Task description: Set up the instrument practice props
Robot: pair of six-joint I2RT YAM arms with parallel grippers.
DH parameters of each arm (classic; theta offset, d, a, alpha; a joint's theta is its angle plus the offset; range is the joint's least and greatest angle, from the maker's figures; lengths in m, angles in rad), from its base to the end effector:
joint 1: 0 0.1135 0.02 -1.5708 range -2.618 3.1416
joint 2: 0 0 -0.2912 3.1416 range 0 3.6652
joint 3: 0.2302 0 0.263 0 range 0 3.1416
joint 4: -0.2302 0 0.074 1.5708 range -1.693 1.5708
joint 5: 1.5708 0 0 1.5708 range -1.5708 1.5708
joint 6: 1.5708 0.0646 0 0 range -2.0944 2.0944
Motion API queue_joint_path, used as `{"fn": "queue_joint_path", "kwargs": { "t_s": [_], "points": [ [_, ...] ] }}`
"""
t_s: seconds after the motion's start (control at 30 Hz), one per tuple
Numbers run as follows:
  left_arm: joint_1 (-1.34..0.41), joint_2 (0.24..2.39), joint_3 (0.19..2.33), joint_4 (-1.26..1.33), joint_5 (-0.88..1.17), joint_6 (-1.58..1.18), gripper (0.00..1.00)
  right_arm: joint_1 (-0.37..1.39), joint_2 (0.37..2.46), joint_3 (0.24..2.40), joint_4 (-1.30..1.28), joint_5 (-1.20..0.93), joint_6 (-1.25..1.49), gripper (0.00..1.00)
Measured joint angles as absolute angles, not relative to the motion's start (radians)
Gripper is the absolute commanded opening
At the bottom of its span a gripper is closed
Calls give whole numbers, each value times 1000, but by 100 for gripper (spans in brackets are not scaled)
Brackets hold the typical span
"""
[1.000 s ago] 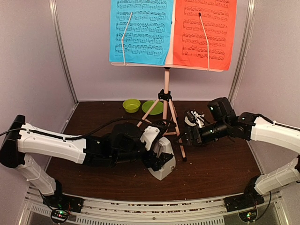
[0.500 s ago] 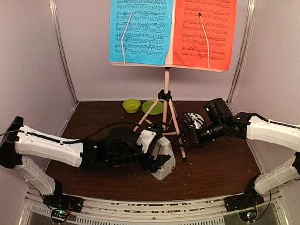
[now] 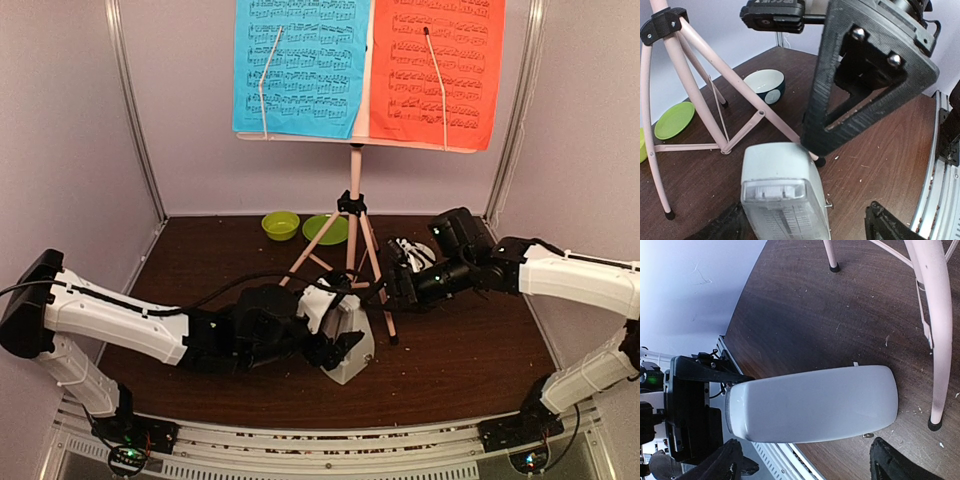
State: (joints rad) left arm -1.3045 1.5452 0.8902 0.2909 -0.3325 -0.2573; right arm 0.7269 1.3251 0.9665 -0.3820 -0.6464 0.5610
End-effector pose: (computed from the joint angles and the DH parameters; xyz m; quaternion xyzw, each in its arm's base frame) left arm 0.1199 -0.3595 0.2481 0.3247 0.7502 -0.2971 0.4934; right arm 0.2003 0.2302 0.2776 -0.1995 0.8541 0.4620 0.1313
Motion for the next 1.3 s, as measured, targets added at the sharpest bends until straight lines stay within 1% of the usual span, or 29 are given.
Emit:
{"fn": "queue_joint_path", "kwargs": {
  "t_s": [0.27, 0.5, 0.7, 0.87, 1.3],
  "points": [
    [-1308, 1544, 889, 260, -374, -237, 67, 727, 1367, 1006, -359, -650, 570, 86],
    [-1308, 1544, 900, 241, -406, -234, 61, 727, 1374, 1009, -316, -652, 588, 85],
    [-1309, 1546, 917, 228, -433, -235, 59, 729, 1377, 989, -283, -655, 599, 85],
    [-1309, 1546, 917, 227, -440, -237, 55, 736, 1377, 972, -276, -654, 599, 84],
    [-1305, 1547, 939, 207, -442, -237, 54, 741, 1372, 925, -196, -654, 601, 83]
  ]
}}
